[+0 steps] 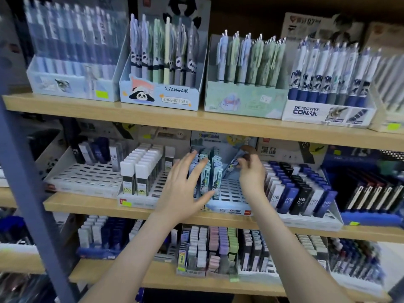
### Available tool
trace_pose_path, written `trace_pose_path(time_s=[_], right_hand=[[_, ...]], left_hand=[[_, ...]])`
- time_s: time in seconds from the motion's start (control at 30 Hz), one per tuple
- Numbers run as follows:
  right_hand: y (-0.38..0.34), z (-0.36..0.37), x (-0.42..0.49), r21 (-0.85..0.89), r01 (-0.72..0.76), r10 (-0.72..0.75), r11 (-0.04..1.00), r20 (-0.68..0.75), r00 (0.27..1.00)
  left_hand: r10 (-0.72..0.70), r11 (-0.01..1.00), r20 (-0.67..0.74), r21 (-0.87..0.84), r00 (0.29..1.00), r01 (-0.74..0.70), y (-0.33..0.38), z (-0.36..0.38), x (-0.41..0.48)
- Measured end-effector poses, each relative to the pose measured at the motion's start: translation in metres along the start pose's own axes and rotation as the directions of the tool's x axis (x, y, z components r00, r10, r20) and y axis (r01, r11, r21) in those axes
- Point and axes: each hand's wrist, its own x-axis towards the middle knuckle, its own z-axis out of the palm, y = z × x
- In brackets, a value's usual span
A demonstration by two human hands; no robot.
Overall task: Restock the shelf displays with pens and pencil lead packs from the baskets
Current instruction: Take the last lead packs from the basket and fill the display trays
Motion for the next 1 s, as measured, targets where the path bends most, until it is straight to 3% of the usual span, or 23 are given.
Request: trace_pose_path(time_s=[0.4, 0.57, 0.8, 1.0], right_hand=[[0.003, -0.001, 0.010, -0.022, -0.007, 0.010, 1.000, 0.128, 0.992], [-0.001, -0.002, 0.011, -0.232, 0.171, -0.112, 0.958, 0.247, 0.962], [0.002, 0.008, 0.016, -0.147, 0.223, -0.189, 0.964, 0.215, 0.958], [0.004, 0.008, 0.022, -0.017, 0.078, -0.073, 0.997, 0.188, 0.979]], left_hand=[[-0.018, 1.000, 0.002, 0.026, 1.000, 0.018, 0.002, -0.001, 0.001], [-0.023, 1.000, 0.004, 0.017, 1.000, 0.023, 0.004, -0.001, 0.002], [-0.043, 0.999, -0.025, 0.013, 0.999, 0.043, 0.008, -0.002, 0.005], [-0.047, 0.999, -0.050, 0.004, 0.998, 0.047, 0.008, -0.001, 0.007]])
